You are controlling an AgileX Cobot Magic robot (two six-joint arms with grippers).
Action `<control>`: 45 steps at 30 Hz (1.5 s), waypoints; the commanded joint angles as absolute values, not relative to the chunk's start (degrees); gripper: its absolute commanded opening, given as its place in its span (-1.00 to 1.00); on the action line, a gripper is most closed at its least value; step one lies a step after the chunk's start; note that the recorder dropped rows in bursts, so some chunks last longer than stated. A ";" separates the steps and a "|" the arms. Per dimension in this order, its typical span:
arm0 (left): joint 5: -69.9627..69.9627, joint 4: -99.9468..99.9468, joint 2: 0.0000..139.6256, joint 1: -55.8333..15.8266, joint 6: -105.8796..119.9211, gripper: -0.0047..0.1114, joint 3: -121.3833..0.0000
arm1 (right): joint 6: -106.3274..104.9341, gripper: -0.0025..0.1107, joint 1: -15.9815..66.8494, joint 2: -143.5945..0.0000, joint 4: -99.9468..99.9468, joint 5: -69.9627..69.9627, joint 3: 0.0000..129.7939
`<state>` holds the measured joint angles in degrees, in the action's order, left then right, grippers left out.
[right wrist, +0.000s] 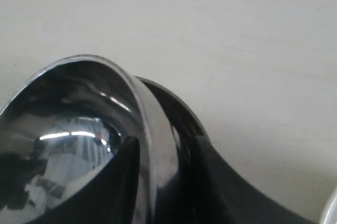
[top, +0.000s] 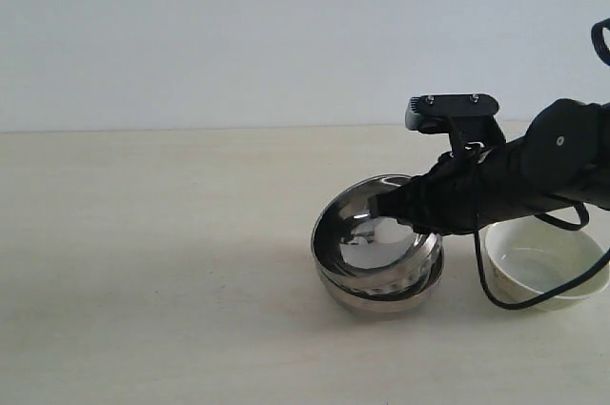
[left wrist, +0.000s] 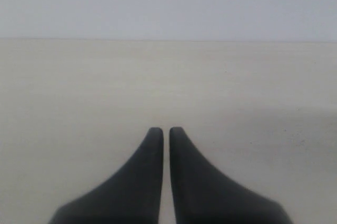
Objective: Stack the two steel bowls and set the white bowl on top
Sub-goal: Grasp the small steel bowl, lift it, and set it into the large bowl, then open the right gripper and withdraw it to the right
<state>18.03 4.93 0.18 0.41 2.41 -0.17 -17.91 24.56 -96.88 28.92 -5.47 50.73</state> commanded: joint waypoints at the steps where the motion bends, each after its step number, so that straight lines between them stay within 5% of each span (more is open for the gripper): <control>1: 17.60 4.93 0.00 0.12 2.14 -0.85 0.00 | -18.33 -0.96 24.49 -96.72 28.76 -2.82 50.63; 14: 17.60 4.93 0.00 0.12 2.14 -0.85 0.00 | -19.71 -0.93 24.49 -96.72 28.64 -4.08 50.63; 21: 17.60 4.93 0.00 0.12 2.14 -0.85 0.00 | -19.63 -0.21 24.49 -96.72 28.77 -4.97 50.63; 23: 17.60 4.93 0.00 0.12 2.14 -0.85 0.00 | -19.47 -0.14 24.49 -96.72 28.77 -4.97 50.63; 41: 17.60 4.93 0.00 0.12 2.14 -0.85 0.00 | -19.47 -0.15 24.49 -96.49 28.77 -8.63 55.59; 45: 17.60 4.93 0.00 0.12 2.14 -0.85 0.00 | -20.93 -0.45 24.49 -96.13 28.49 -10.10 55.59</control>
